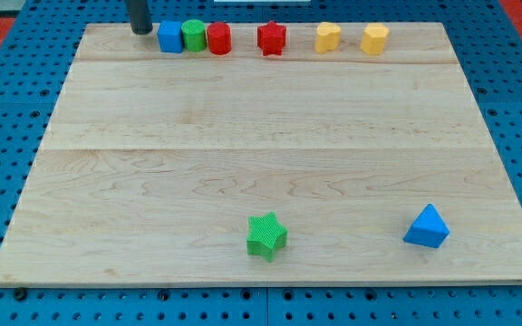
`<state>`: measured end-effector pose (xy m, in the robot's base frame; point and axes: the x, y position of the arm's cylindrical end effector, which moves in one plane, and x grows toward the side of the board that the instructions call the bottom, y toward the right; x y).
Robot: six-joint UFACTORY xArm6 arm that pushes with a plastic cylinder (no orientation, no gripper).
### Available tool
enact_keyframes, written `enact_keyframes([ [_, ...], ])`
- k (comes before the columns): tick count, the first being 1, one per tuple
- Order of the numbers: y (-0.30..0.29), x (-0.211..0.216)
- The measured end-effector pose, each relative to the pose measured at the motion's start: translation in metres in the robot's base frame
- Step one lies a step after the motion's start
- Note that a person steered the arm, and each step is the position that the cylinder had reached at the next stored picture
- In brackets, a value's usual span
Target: Adjust the blocks to make a horizontal line at top of the board
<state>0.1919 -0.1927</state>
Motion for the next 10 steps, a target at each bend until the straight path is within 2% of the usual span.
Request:
enact_keyframes([
  [1, 0.033, 0.0],
  [2, 0.094, 0.001],
  [5, 0.13, 0.0],
  [7, 0.208, 0.002],
  [8, 0.216, 0.001],
  [10, 0.285, 0.011],
])
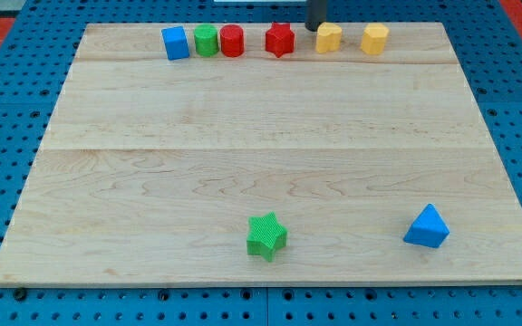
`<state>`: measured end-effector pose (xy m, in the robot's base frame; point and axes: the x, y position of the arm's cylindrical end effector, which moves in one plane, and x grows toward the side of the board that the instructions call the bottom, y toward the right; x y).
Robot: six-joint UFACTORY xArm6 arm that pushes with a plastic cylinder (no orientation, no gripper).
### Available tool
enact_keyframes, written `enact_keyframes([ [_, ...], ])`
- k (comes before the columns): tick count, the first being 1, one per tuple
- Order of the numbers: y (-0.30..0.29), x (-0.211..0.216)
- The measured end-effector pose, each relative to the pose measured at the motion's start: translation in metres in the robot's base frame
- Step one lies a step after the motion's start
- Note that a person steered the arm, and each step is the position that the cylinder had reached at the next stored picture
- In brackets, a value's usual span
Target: Adjust the blocks to make a horizontal line at top of the board
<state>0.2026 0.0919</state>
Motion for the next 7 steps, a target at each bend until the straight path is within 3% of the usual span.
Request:
enact_keyframes([
  [1, 0.016, 0.009],
  [2, 0.017, -0.01],
  [4, 0.089, 0.005],
  [5, 0.076, 0.002],
  [7, -0.022, -0.009],
])
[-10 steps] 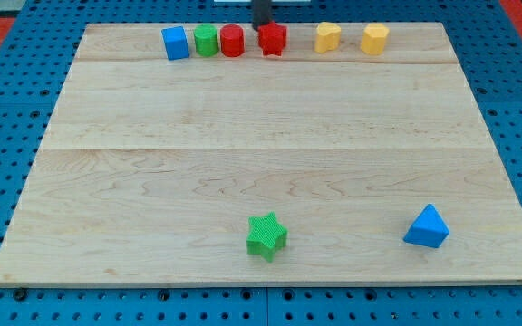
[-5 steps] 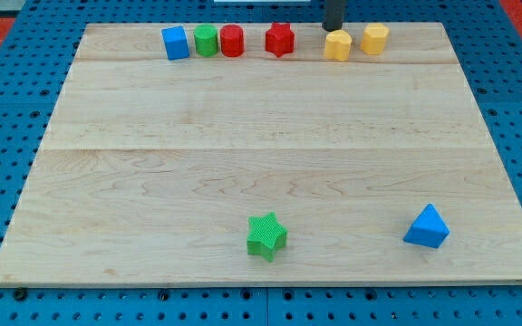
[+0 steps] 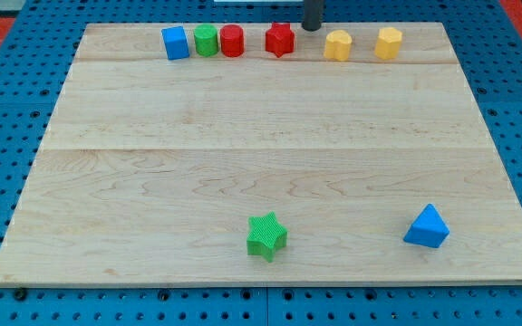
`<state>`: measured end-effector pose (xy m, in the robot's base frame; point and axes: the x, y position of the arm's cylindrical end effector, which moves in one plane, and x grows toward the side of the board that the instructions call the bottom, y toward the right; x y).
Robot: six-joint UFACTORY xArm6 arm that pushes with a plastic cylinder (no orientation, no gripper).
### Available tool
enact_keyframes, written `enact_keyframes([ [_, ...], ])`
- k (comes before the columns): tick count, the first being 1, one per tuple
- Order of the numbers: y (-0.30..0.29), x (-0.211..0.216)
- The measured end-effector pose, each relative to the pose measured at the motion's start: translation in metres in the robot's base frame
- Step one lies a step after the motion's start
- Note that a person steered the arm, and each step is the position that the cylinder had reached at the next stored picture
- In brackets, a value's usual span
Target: Adjust the blocks to make a horizontal line at top of the board
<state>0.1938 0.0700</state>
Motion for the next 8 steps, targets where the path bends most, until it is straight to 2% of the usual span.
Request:
enact_keyframes([
  [1, -0.004, -0.001],
  [3, -0.047, -0.002],
  [6, -0.041, 0.0],
  [8, -0.041, 0.021],
])
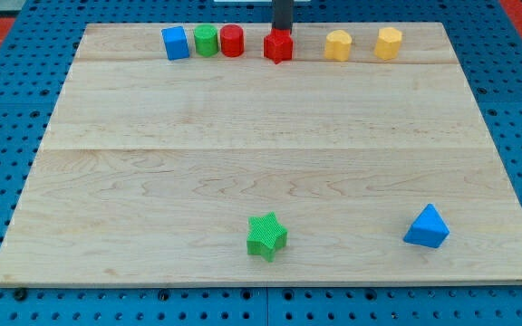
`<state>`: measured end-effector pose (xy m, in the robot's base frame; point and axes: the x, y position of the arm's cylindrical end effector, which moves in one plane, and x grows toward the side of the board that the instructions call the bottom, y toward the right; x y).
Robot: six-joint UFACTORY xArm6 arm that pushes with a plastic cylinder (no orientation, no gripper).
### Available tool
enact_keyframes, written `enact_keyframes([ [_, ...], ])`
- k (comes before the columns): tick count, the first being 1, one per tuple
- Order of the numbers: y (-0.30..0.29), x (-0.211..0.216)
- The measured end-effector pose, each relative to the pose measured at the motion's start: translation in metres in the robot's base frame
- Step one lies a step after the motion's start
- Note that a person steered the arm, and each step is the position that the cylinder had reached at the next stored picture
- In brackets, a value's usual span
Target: Adjust the blocks to make a horizontal line at top of the board
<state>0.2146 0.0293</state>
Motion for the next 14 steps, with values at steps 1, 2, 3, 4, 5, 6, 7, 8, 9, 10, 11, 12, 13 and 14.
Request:
enact_keyframes([
  [1, -0.001, -0.015],
  [2, -0.018, -0.022],
  [3, -0.047, -0.022],
  [4, -0.054, -0.013],
  [5, -0.063, -0.012],
  [6, -0.071, -0.012],
  [7, -0.074, -0.015],
  [8, -0.097, -0.021],
  [9, -0.104, -0.008],
  [10, -0.098, -0.004],
  [11, -0.122, -0.015],
  [12, -0.14, -0.016],
  [13, -0.126, -0.015],
  [14, -0.122, -0.014],
])
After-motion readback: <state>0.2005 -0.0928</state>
